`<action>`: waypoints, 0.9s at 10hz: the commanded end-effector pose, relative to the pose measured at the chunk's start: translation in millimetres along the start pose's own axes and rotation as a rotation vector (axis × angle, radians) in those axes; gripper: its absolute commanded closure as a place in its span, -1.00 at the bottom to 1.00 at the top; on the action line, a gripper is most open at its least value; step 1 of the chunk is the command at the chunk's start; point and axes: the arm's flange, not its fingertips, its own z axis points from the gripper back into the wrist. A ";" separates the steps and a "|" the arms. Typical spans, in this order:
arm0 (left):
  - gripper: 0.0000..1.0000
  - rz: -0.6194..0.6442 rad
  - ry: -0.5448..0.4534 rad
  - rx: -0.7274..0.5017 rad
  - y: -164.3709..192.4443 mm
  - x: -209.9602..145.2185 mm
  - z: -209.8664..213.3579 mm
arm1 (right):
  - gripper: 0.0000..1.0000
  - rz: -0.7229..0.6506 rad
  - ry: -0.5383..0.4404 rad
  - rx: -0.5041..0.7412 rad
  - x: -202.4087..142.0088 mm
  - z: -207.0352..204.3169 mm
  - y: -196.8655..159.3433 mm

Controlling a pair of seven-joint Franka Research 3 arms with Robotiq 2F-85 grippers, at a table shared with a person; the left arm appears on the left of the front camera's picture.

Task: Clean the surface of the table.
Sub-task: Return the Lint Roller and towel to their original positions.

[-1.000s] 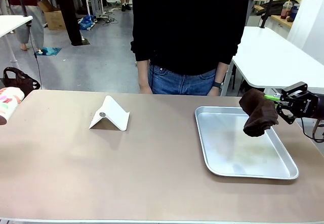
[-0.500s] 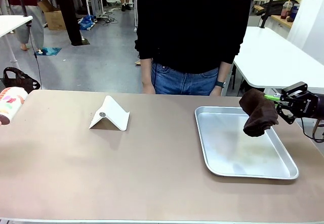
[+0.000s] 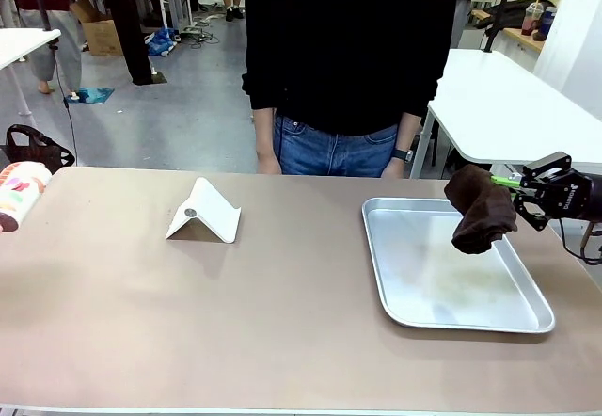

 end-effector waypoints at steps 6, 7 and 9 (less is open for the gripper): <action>0.56 0.035 0.028 0.007 -35.2 68.5 -70.4 | 0.81 0.091 0.098 -0.071 -19.9 -88.6 44.4; 0.56 0.095 0.035 0.036 -49.2 80.4 -97.1 | 0.81 0.079 0.097 -0.077 -17.8 -118.0 47.9; 0.56 0.173 0.010 0.042 -75.7 95.9 -154.0 | 0.81 0.069 0.050 -0.115 -11.6 -185.3 39.3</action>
